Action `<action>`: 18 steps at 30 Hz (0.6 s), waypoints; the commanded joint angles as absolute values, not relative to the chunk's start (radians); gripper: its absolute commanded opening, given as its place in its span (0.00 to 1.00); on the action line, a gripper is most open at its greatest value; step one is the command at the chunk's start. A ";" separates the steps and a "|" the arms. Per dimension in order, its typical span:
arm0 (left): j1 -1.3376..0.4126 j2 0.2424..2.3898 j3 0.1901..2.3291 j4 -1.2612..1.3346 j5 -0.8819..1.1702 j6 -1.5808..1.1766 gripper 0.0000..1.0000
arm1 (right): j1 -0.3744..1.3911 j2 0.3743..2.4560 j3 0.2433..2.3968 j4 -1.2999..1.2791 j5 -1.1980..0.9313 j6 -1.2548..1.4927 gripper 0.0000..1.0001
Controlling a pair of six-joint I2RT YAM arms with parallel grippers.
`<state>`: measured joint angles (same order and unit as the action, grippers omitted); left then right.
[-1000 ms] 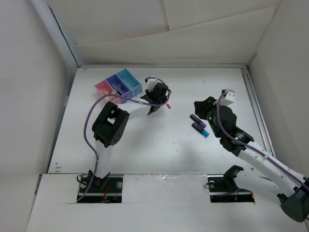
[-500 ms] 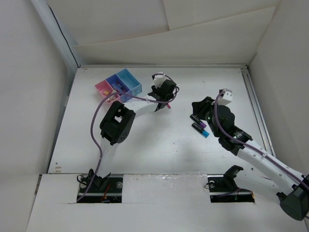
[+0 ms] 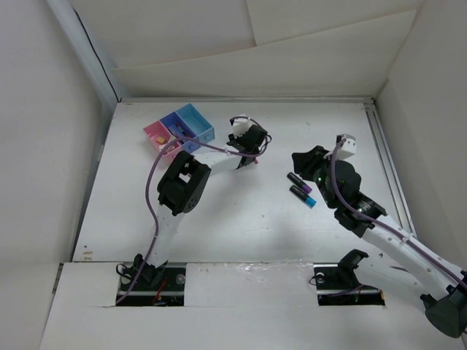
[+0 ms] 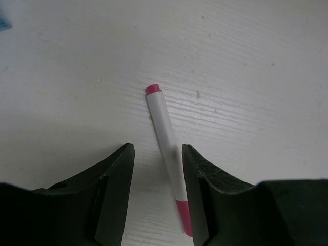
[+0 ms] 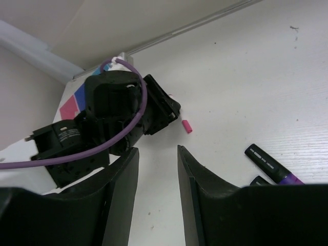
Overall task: Sort the stationery into containers
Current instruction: Pick up the pen from the center of the board.
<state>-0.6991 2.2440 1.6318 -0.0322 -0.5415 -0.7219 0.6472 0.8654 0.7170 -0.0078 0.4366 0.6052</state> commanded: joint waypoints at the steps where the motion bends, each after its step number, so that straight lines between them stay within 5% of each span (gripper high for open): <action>1: -0.716 2.276 1.692 -0.069 -0.565 -0.724 0.38 | 0.640 0.830 0.744 0.037 0.426 0.594 0.42; 9: -0.716 2.310 1.692 -0.087 -0.574 -0.724 0.33 | 0.640 0.830 0.744 0.037 0.396 0.594 0.42; 15: -0.716 2.280 1.654 -0.114 -0.597 -0.704 0.10 | 0.640 0.821 0.744 0.037 0.396 0.594 0.42; 18: -0.716 2.229 1.589 -0.083 -0.597 -0.686 0.06 | 0.640 0.821 0.744 0.037 0.396 0.594 0.42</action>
